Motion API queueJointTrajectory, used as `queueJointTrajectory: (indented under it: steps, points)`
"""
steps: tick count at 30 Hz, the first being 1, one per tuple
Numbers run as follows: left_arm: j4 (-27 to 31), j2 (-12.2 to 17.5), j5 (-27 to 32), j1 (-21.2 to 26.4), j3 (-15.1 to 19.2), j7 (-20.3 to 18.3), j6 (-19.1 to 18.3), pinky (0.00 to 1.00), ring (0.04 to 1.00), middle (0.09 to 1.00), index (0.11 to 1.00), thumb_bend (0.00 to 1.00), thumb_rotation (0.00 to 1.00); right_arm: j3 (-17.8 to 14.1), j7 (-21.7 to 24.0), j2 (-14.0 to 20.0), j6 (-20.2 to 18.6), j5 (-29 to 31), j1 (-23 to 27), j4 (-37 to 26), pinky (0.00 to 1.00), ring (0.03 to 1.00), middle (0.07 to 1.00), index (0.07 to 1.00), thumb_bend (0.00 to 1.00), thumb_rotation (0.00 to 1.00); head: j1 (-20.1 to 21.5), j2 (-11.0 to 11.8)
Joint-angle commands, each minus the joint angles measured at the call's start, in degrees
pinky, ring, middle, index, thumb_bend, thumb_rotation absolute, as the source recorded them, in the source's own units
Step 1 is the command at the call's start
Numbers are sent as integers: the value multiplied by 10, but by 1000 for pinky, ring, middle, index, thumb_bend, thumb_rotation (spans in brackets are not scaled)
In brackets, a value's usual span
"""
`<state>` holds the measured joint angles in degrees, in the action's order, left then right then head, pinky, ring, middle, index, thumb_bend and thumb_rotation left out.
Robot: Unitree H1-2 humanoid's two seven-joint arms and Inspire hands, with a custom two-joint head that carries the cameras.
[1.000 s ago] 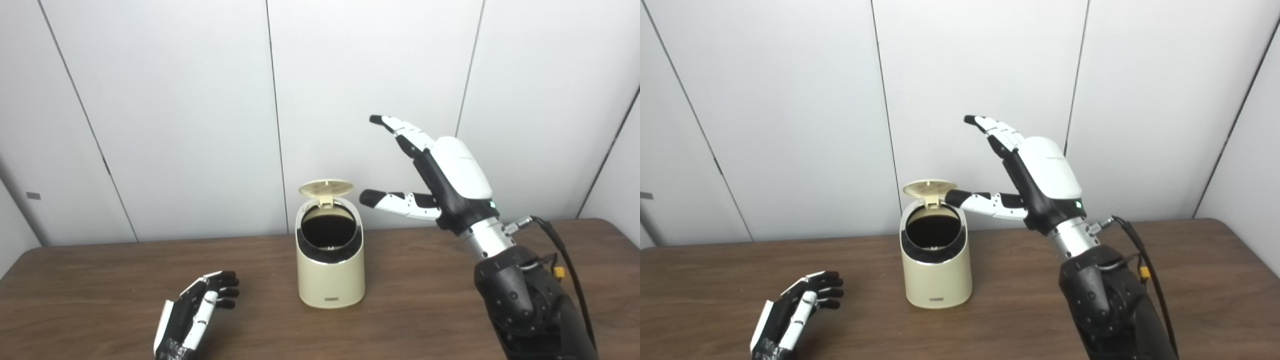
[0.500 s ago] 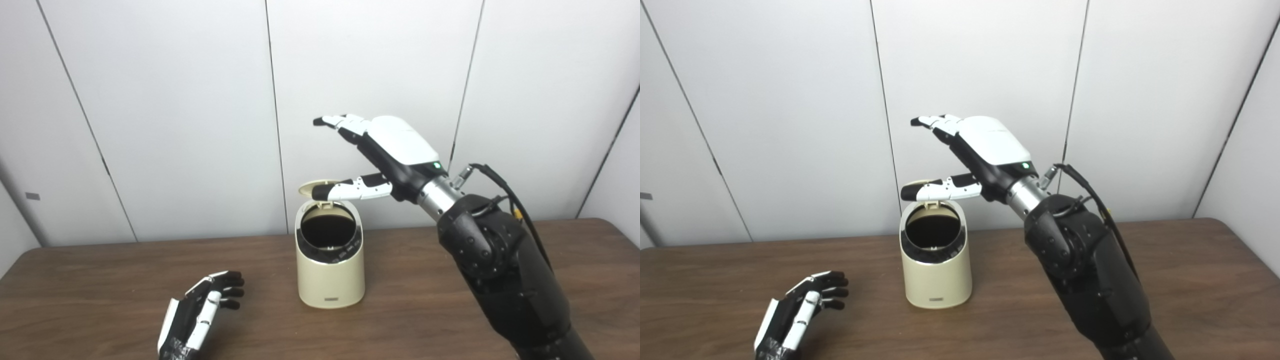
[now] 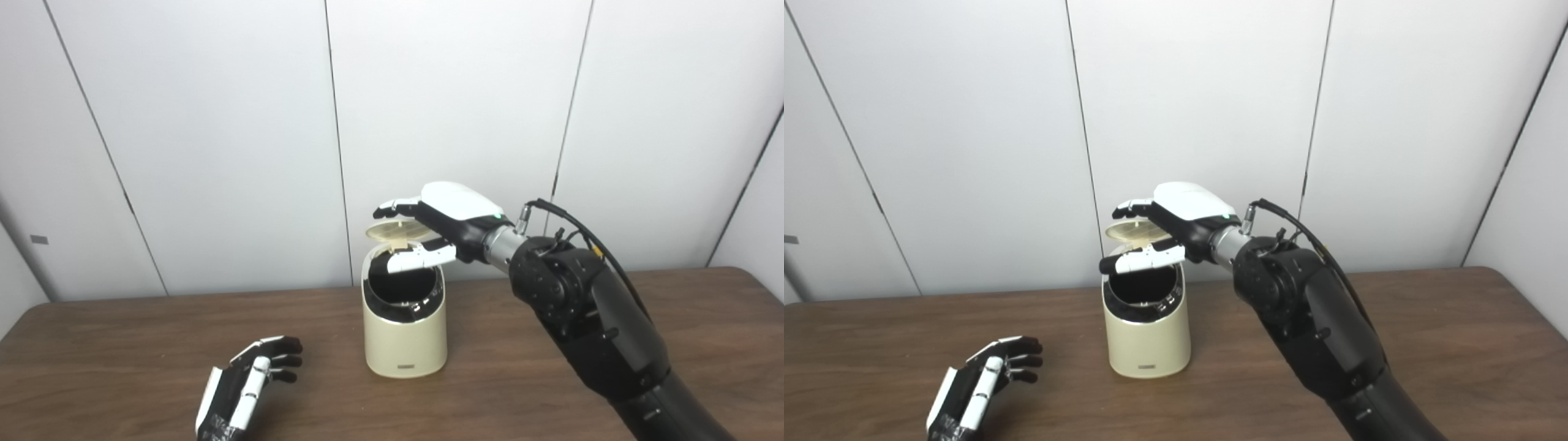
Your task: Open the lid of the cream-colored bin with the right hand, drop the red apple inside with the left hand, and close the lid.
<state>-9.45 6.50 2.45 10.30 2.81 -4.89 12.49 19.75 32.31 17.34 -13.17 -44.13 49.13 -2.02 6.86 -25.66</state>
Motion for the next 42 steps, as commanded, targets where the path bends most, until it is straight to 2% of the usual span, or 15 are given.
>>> queueJointTrajectory:
  steps: [1, 8, 15, 19, 25, 32, 39, 42]
  points:
    - [4, -3, 2, -6, -2, 2, 10, 576, 653, 689, 667, 386, 849, 1, -2, 5, 6, -4, 39, -7, 833, 903, 856, 834, 867, 961, 0, 0]
    - [14, -7, 4, -8, 0, 5, 7, 560, 645, 679, 658, 376, 839, 5, 15, 7, -4, 5, 34, -18, 883, 925, 864, 847, 892, 978, 1, -3]
    - [17, -9, 5, -8, 2, 7, 8, 553, 644, 676, 652, 391, 827, 2, 46, 10, -26, 6, 7, -90, 948, 918, 854, 840, 873, 995, 1, -5]
    - [22, -10, 8, -9, 4, 7, 0, 537, 622, 661, 649, 394, 835, 0, 44, 11, -25, 11, -19, -122, 920, 905, 845, 831, 857, 987, 1, -6]
    - [51, -15, 22, -13, 5, 3, -30, 451, 547, 634, 647, 408, 822, 1, 53, 13, -34, 9, -51, -144, 882, 902, 848, 840, 874, 979, -1, -10]
    - [56, -14, 25, -14, 8, -2, -36, 450, 539, 622, 646, 417, 806, 5, 73, 13, -63, -4, -74, -169, 894, 909, 851, 846, 874, 958, -2, -13]
    - [62, -14, 25, -15, 9, -1, -42, 446, 535, 624, 647, 415, 801, 5, 76, 16, -67, -1, -83, -161, 878, 892, 858, 857, 853, 979, -2, -17]
    - [61, -14, 24, -15, 9, 0, -41, 443, 535, 622, 640, 410, 799, 5, 76, 16, -68, -1, -86, -160, 882, 879, 863, 866, 836, 957, -2, -19]
